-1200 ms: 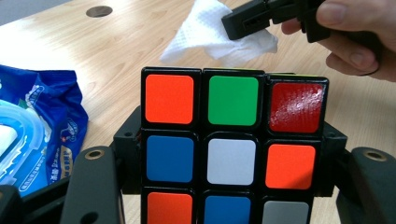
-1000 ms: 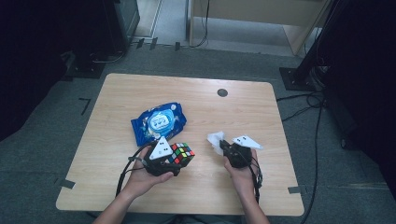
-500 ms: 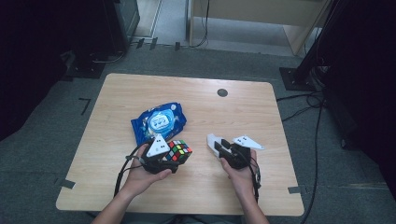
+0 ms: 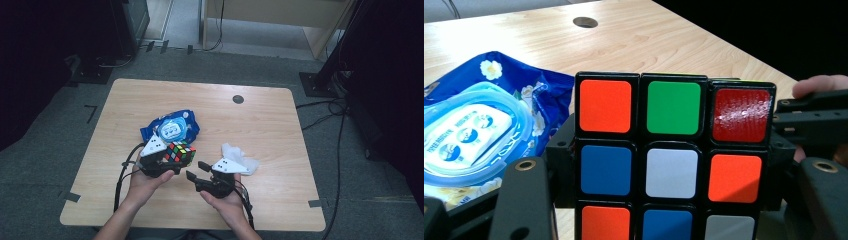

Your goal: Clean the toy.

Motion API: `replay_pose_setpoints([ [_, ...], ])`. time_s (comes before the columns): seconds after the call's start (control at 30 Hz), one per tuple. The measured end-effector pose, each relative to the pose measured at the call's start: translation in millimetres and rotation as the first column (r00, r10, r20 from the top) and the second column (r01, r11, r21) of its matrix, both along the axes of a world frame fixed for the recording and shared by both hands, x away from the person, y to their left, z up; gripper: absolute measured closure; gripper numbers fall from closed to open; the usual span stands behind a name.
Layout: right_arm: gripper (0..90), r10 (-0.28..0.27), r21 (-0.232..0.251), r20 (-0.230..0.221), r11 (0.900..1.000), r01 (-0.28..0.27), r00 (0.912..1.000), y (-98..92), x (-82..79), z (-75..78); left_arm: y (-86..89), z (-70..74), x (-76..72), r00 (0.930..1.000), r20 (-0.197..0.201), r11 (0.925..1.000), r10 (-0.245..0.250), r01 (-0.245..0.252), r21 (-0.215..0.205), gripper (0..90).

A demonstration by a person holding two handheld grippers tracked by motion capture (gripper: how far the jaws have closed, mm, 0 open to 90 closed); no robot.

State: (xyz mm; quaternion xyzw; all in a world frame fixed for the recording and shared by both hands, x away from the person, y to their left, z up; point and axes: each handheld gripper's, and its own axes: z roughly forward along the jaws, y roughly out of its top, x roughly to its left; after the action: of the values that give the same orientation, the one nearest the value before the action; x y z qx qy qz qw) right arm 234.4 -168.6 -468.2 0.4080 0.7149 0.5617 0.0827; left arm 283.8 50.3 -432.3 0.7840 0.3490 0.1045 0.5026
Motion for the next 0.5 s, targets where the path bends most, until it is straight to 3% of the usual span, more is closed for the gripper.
replay_pose_setpoints([
  [0.1,39.7,0.006,0.031,-0.008,1.0,-0.006,1.0,6.8,-3.3,0.6,-4.7,-1.0,-1.7,1.0,-0.004,0.9999,-0.006,0.006,0.008,33.6],
  [0.27,36.5,-0.02,0.039,-0.032,0.999,0.022,0.9993,12.3,-4.1,-1.8,-9.8,-2.5,-3.6,0.9999,-0.004,0.9999,-0.01,0.01,0.014,33.5],
  [0.33,33.4,-0.033,0.07,-0.063,0.997,0.037,0.9974,13.3,-2.4,-4.8,-13.1,-4.1,-4.4,0.9999,-0.009,0.9999,-0.01,0.01,0.013,33.6],
  [0.5,30.9,-0.058,0.109,-0.086,0.992,0.068,0.9946,14.3,-1.4,-6.5,-16.4,-6.0,-5.9,0.9999,-0.009,0.9998,-0.009,0.009,0.019,33.6],
])
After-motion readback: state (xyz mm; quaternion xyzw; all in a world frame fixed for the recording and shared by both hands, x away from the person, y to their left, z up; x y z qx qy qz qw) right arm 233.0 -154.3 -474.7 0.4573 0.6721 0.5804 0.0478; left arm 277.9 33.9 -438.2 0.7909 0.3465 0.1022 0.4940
